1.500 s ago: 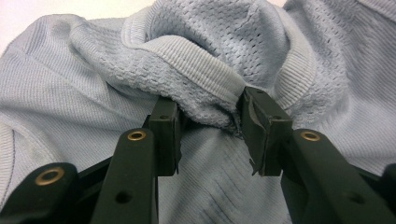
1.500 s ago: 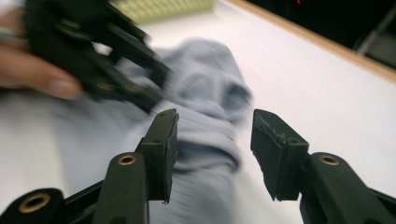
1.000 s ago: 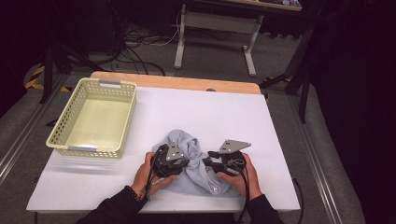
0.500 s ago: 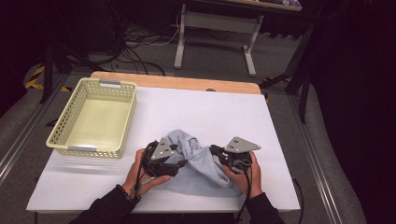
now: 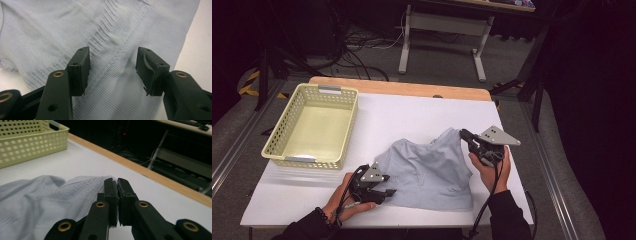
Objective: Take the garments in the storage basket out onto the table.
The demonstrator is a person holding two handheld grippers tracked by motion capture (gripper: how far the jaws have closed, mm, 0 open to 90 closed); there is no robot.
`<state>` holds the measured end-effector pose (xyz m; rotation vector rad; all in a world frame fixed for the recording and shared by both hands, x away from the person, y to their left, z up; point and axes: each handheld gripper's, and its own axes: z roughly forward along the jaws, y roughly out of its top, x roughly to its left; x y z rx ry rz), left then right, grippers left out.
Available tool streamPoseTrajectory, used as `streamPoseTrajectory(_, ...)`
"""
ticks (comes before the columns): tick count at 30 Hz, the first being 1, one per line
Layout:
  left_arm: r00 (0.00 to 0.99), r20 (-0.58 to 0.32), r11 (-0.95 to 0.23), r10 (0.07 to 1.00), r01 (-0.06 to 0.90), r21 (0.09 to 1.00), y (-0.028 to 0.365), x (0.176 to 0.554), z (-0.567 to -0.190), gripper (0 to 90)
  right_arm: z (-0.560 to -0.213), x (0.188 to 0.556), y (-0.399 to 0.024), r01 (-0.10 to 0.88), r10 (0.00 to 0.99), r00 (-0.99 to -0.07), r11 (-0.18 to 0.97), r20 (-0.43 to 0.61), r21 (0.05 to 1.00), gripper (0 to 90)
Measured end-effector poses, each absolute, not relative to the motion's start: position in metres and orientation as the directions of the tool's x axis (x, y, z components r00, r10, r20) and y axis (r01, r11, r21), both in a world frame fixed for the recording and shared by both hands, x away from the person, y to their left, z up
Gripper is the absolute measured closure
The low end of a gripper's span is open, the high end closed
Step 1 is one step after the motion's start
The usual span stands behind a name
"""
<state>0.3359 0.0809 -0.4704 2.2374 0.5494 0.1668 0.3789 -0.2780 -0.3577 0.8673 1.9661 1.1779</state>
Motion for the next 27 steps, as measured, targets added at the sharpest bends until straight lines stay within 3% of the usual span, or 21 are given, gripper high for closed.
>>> streamPoseTrajectory(3,0.894,-0.049,-0.581,0.445,0.33,0.744,0.08,0.334,-0.471,46.2,-0.353,0.386,-0.283,0.185,0.826,-0.517,0.365,-0.225,0.912,89.5)
streamPoseTrajectory(7,0.894,-0.044,-0.58,0.445,0.325,0.747,0.079,0.333,-0.471,46.4,-0.351,0.403,-0.295,0.222,0.86,-0.483,0.305,-0.167,0.926,89.5)
streamPoseTrajectory(12,0.895,-0.036,-0.584,0.445,0.321,0.745,0.08,0.333,-0.471,46.6,-0.362,0.406,-0.291,0.259,0.856,-0.496,0.309,-0.149,0.915,88.3)
streamPoseTrajectory(27,0.896,-0.028,-0.585,0.444,0.313,0.748,0.079,0.332,-0.471,46.7,-0.404,0.352,-0.301,0.328,0.849,-0.52,0.297,-0.091,0.897,81.2)
